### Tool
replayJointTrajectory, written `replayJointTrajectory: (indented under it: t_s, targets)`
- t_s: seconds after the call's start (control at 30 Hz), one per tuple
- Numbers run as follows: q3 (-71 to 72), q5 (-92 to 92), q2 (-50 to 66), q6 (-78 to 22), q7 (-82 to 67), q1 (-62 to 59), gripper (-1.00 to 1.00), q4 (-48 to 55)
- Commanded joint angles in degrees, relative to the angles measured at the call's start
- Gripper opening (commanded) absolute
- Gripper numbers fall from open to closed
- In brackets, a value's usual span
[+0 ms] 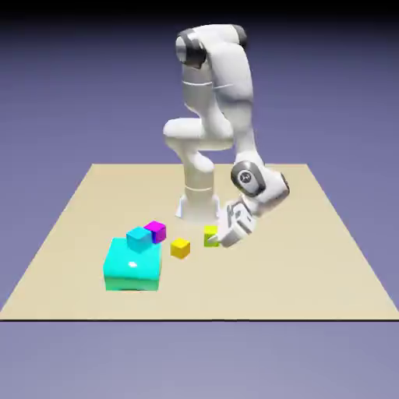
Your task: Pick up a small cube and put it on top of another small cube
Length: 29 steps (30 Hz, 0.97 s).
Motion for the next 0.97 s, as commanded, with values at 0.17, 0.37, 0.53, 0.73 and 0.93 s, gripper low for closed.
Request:
replayJointTrajectory:
  t_s: [0.17, 0.37, 0.53, 0.73, 0.93]
  targets:
    - [-12.5, -9.6, -10.4, 5.4, -11.9, 0.3, -1.0, -3.6]
    - [-25.0, -19.1, -20.8, 10.8, -23.9, 0.0, -1.0, -7.1]
    - [-34.1, -26.0, -28.4, 14.8, -32.7, -0.2, -1.0, -9.8]
    - [-37.1, -37.3, -18.0, 18.0, -23.0, -2.0, -1.0, -6.0]
    - [-38.0, -40.9, -14.7, 19.0, -19.9, -2.5, 1.0, -4.7]
